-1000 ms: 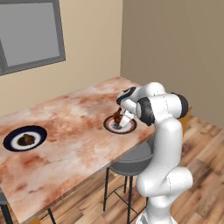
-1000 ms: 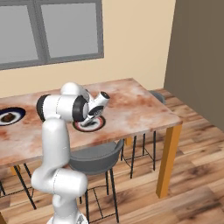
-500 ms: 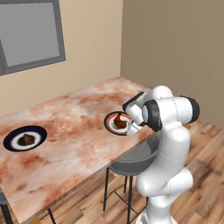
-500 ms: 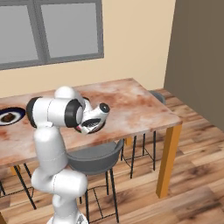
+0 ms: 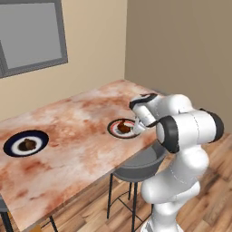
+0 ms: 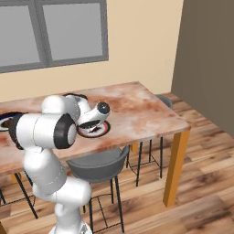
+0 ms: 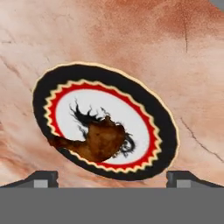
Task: Take the chicken drumsticks from the pan and place one on each plate on the dining counter.
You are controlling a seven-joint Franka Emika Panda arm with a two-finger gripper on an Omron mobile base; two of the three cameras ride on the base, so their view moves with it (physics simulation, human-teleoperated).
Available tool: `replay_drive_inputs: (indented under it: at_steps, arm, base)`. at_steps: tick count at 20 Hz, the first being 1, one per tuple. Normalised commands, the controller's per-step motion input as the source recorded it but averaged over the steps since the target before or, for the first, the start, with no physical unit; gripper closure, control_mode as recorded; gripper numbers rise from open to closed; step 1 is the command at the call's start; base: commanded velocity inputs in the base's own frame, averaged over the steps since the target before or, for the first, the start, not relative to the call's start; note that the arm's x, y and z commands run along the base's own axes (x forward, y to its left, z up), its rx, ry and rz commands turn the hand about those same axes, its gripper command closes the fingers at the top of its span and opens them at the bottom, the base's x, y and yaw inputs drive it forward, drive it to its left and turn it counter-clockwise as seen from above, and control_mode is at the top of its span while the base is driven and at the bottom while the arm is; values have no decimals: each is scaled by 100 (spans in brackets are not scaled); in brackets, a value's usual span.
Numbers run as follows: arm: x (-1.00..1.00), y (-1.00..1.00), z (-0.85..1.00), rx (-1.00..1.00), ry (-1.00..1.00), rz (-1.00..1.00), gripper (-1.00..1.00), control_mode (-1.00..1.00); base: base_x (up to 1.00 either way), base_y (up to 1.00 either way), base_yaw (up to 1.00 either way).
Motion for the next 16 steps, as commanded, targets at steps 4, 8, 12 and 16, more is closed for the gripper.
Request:
replay_drive_inputs:
  at_steps: [4,8,12,16]
  arm:
    - [-15,0,100,-3,-13,0,-100,-100]
    - [-69,-3,100,-33,-1,2,-100,-100]
    - [-100,-7,100,-61,6,5,-100,-100]
    - [-100,-1,84,-68,18,0,-100,-100]
  base:
    - [0,0,0]
    - [0,0,0]
    - [0,0,0]
    - [0,0,0]
